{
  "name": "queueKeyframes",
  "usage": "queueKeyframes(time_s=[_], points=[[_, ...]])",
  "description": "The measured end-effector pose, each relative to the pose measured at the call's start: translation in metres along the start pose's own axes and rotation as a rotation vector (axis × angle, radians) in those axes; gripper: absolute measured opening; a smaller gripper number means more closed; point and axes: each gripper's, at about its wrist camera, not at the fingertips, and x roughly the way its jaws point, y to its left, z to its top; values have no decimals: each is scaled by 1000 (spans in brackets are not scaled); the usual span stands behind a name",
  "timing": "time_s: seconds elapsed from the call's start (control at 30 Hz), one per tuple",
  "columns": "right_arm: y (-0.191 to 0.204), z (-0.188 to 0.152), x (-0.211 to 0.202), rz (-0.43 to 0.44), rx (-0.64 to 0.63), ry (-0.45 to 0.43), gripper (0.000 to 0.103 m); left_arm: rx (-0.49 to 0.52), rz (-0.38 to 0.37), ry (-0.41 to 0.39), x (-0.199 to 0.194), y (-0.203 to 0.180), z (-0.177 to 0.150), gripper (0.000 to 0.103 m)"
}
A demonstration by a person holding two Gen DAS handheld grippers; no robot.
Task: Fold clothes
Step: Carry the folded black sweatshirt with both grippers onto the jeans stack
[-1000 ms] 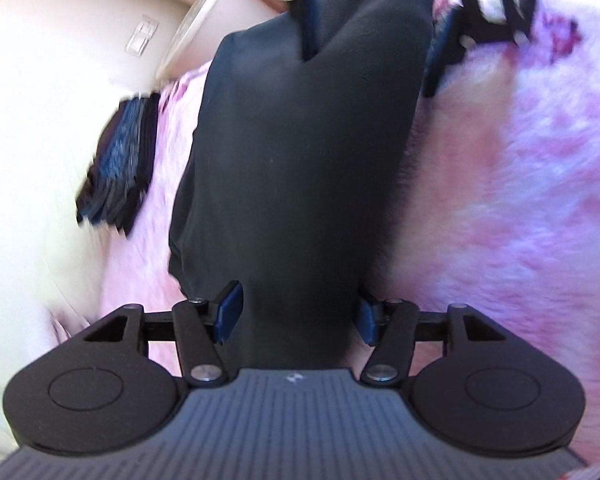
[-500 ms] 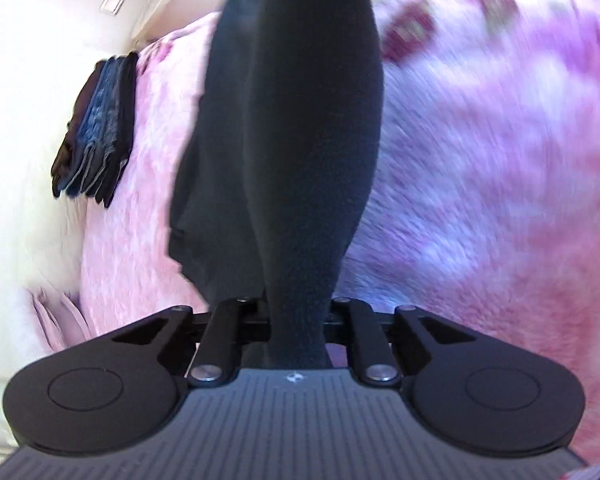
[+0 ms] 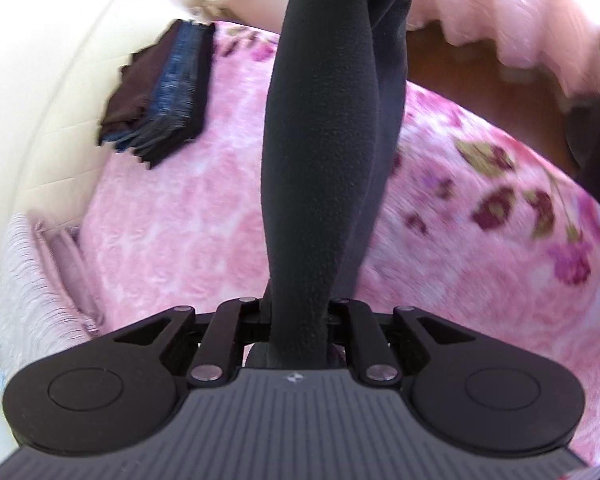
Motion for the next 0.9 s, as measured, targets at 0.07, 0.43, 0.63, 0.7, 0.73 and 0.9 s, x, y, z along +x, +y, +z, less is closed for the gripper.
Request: queueKeyframes(time_s=[0.07, 0.43, 0.63, 0.7, 0.73, 0.9], points=[[-9, 2, -12, -33, -9, -4, 23, 8, 29, -3, -9, 10, 9, 11], [-29, -5, -83, -182, -29, -9, 23, 28, 144, -42, -57, 25, 55, 11], [-56, -38, -94, -186, -30, -20, 23, 27, 141, -18, -46, 35, 99, 11], [-74, -56, -93, -177, -30, -26, 23, 21, 139, -5, -36, 44, 118, 11], [-85, -65, -91, -171, -35, -29, 23, 10, 140, 5, -29, 50, 129, 11], [-147, -116, -77, -137, -61, -53, 23, -54, 145, 52, 7, 83, 184, 11]])
